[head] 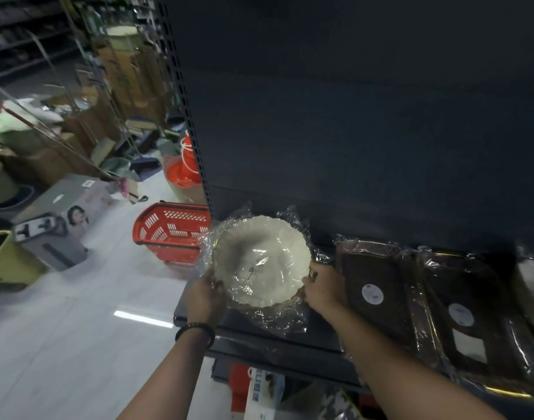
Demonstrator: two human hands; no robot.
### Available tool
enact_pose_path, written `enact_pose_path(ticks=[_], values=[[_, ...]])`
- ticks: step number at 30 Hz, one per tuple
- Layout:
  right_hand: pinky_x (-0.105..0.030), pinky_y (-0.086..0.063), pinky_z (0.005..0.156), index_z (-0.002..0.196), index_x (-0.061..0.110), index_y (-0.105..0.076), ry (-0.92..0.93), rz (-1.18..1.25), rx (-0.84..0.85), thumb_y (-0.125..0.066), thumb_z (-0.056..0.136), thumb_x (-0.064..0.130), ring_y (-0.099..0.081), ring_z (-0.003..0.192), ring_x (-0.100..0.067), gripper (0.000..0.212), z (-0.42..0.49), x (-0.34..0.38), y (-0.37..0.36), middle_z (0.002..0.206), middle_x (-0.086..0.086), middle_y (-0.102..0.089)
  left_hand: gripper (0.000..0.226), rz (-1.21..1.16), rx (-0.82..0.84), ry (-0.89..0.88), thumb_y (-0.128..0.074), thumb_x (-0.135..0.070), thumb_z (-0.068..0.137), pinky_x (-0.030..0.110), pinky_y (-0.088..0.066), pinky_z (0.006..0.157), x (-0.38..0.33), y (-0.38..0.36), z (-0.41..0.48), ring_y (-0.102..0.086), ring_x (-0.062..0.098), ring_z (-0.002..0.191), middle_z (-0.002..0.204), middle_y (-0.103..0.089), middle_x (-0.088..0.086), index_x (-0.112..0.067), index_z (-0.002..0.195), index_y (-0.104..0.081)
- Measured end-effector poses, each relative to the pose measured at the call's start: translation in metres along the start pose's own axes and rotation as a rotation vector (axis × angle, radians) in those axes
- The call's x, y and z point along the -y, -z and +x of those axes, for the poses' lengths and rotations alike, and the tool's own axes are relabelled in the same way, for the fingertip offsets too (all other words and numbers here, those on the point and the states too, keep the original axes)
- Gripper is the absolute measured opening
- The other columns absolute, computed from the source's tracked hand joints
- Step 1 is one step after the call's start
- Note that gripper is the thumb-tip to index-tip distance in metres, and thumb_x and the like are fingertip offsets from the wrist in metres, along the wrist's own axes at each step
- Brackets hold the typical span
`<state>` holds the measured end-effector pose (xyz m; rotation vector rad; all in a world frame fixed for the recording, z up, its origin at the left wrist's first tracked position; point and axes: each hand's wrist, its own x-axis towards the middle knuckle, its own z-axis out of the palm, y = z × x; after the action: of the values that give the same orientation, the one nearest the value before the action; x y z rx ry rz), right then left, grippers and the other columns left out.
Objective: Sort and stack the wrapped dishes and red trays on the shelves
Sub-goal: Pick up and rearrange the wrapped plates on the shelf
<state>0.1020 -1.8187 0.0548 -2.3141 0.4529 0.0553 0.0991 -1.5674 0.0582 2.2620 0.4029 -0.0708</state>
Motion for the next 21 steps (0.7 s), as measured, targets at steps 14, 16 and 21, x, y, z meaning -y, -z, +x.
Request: enact_pose_path(ticks=[14,16,21], values=[[-0.042,-0.064,0.084,0.124,0.028,-0.071,0.017,0.286,0.039,-0.068,0.098,0.024,-0.076,0.083,-0.007,0.026,-0.043,-0.049,0.095,0.098,0.008,-0.077,0.049,-0.145,-0.090,-0.287,-0.072,-0.014,0.096,0.040,-0.057,0.084,-0.083,-0.036,-0.090,-0.067,0.022,0.103,0.123,-0.067,0.008,-0.015,0.140,-0.052],[-0.041,-0.065,0.079,0.116,0.034,-0.072,0.009,0.307,0.011,-0.066,0.098,0.024,-0.076,0.078,-0.005,0.021,-0.056,-0.072,0.124,0.093,0.009,-0.078,0.041,-0.207,0.009,-0.334,-0.072,-0.016,0.096,0.041,-0.061,0.076,-0.108,-0.061,-0.109,-0.072,0.015,0.091,0.112,-0.073,0.001,-0.022,0.134,-0.056],[-0.033,-0.058,0.070,0.100,0.037,-0.074,-0.110,0.363,-0.151,-0.066,0.097,0.022,-0.074,0.070,-0.005,0.017,-0.084,-0.152,0.195,0.082,0.010,-0.078,0.017,-0.141,0.247,-0.457,-0.072,-0.020,0.096,0.014,-0.054,0.075,-0.172,-0.139,-0.154,-0.070,-0.007,0.086,0.097,-0.075,-0.019,-0.032,0.108,-0.071]])
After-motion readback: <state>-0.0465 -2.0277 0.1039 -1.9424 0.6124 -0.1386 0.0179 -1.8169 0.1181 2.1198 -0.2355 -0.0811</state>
